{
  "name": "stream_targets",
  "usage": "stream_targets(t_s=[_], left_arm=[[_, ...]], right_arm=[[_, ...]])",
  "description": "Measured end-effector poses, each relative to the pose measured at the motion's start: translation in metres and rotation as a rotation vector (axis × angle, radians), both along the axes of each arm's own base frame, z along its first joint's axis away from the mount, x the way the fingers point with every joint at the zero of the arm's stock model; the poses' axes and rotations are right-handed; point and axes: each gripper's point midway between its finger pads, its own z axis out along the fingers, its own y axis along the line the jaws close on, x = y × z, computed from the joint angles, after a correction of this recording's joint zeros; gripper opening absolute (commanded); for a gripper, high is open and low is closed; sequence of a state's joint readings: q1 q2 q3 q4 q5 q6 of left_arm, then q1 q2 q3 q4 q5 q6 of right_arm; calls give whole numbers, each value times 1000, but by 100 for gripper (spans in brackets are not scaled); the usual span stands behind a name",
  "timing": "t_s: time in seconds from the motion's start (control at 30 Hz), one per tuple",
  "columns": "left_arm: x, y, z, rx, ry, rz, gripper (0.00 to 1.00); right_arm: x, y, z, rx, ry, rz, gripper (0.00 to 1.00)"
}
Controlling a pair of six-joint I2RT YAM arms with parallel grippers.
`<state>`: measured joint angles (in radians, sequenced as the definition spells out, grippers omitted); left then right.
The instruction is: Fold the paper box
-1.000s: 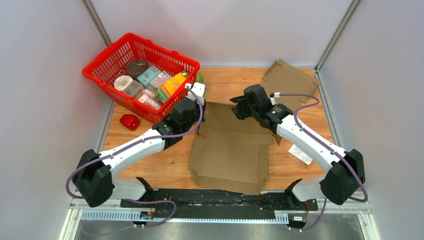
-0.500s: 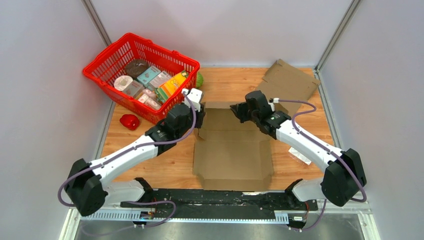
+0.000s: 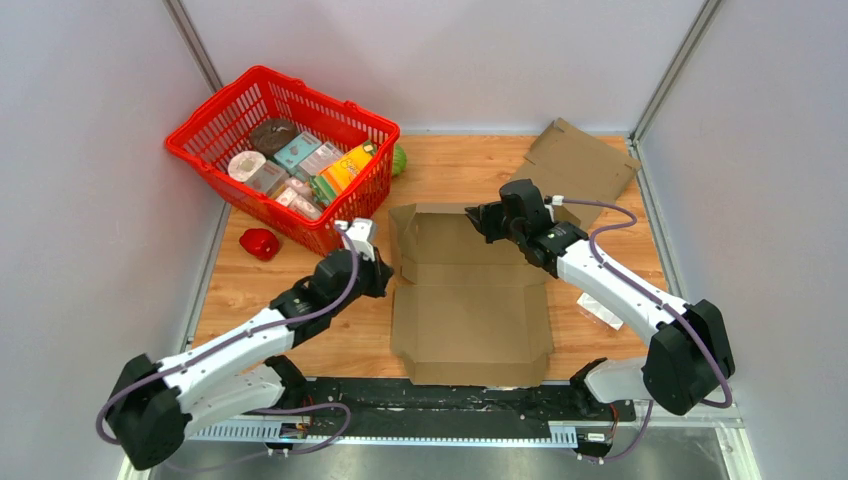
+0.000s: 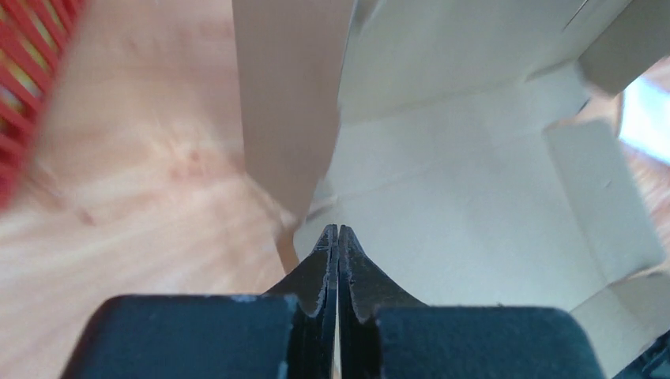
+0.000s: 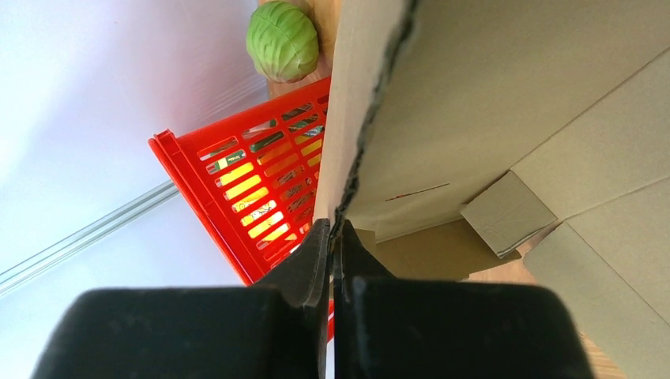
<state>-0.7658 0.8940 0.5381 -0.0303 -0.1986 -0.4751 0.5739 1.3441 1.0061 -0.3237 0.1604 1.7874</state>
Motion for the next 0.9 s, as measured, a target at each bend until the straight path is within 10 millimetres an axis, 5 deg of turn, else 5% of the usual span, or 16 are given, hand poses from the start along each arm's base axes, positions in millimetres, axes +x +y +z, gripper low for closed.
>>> stream_targets(t_s=[0.17,0.47,0.9], left_arm=[[-18,-5,-79,2,221,5,0],[-18,-9,-140,-34,423,130,0],[0,-18,-140,-84,450,182,1]], right_arm=[[0,0,0,6,3,4,2],[-5,-1,-1,28,-1,17,1],[-25,-15,-10,-8,-75,58,1]])
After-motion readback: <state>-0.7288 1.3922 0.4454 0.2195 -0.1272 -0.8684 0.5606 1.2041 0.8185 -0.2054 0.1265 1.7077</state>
